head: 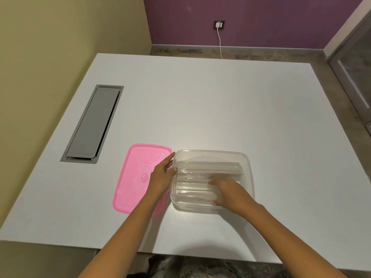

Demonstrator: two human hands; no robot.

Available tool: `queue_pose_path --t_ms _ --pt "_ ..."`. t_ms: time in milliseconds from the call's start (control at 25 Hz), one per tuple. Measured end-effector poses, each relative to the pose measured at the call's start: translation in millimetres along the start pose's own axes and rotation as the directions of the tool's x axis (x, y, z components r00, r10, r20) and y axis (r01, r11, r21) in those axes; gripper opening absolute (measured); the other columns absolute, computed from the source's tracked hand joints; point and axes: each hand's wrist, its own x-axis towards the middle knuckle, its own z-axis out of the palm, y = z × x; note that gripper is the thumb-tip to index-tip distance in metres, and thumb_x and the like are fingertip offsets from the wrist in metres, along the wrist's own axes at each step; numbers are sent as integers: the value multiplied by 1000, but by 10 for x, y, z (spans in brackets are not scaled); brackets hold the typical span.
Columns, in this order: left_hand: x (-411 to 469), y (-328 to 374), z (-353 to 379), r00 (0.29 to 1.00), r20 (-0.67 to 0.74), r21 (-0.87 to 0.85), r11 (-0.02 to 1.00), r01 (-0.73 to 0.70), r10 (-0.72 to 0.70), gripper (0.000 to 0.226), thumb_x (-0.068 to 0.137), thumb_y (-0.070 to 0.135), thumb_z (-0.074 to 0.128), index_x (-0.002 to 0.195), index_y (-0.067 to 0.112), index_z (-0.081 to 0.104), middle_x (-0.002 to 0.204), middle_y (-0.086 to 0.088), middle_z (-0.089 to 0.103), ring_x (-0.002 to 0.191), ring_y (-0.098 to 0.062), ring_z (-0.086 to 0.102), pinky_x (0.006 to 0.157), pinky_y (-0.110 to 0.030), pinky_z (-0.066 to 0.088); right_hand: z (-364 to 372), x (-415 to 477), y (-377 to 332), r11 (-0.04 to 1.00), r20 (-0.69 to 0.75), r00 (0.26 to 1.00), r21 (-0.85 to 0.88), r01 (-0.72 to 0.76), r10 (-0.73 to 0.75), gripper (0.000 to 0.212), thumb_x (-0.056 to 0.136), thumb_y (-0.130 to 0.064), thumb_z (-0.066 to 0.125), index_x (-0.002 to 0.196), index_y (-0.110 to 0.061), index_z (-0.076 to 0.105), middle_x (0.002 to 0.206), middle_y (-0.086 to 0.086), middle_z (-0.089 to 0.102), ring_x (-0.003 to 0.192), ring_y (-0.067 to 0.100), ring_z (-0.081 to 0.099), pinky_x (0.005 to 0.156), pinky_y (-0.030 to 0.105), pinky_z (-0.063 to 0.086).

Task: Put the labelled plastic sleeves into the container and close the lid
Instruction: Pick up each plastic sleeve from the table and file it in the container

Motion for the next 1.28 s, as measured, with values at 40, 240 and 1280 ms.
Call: queue_pose_path --t_ms 40,240,1280 --pt "3 -7 7 1000 -2 -1 1000 -2 2 55 91 0 51 142 20 41 140 -2 52 127 -12 49 107 -40 42 3 -3 0 1000 -5 1000 6 -13 13 63 78 -27 75 134 -22 47 138 0 52 127 23 47 97 35 44" --pt "7 -32 30 1000 -19 12 1000 -5 5 54 93 3 49 142 25 41 139 2 53 114 -3 50 99 -28 42 -32 -62 -40 999 3 999 7 -36 36 59 79 -33 73 133 -22 49 137 4 54 126 25 49 98 36 45" --pt "14 -43 31 1000 -20 -35 999 18 -19 54 92 6 54 140 28 43 137 -3 55 129 -16 47 110 -46 36 -248 204 100 998 -456 887 -41 56 -69 21 81 -14 71 102 -14 68 102 2 69 93 26 61 83 36 46"
